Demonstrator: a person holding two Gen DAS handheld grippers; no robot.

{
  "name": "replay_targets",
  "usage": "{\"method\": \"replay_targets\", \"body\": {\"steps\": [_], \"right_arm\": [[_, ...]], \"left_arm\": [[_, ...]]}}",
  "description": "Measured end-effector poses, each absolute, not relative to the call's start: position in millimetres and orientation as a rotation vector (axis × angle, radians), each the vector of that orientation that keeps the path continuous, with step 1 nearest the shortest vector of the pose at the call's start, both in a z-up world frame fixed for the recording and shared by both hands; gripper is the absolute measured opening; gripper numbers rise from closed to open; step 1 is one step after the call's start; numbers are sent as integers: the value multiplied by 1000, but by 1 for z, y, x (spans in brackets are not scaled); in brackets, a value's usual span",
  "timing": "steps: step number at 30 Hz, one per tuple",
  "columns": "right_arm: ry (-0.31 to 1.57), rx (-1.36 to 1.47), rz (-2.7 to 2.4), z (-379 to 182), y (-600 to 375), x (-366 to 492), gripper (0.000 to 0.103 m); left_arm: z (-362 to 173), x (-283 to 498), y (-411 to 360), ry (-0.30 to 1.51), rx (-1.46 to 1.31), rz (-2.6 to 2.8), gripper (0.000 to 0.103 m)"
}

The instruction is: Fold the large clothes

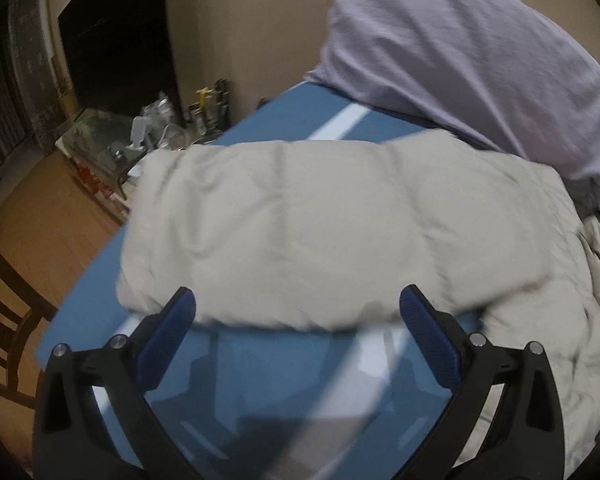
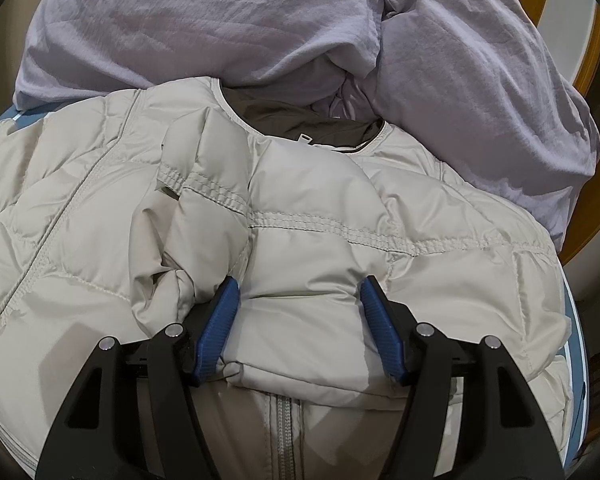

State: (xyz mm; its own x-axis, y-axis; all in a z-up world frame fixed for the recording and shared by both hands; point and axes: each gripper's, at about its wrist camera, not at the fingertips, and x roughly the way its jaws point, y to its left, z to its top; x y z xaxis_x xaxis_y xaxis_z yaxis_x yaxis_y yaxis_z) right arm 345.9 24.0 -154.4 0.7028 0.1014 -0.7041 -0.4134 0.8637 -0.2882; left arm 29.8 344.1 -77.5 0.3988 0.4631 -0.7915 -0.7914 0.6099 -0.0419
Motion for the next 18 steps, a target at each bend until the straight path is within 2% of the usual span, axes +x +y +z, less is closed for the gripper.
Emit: {"method": "replay_targets", "body": {"steps": [5,11,16,18], "right_arm": [[741,-451,297,-155,24,346,66],[742,-446,297,-155,24,347,66],[733,-438,308,-155,25,347,66],[733,-438,308,-155,24,346,66]], "left_arm": [[-82,10,386,827,-506,876,101],[-95,-4,411,852,-532,898,101],[-102,-15,424,804,-605,879,101],[-102,-15,423,794,-595,886,98]]}}
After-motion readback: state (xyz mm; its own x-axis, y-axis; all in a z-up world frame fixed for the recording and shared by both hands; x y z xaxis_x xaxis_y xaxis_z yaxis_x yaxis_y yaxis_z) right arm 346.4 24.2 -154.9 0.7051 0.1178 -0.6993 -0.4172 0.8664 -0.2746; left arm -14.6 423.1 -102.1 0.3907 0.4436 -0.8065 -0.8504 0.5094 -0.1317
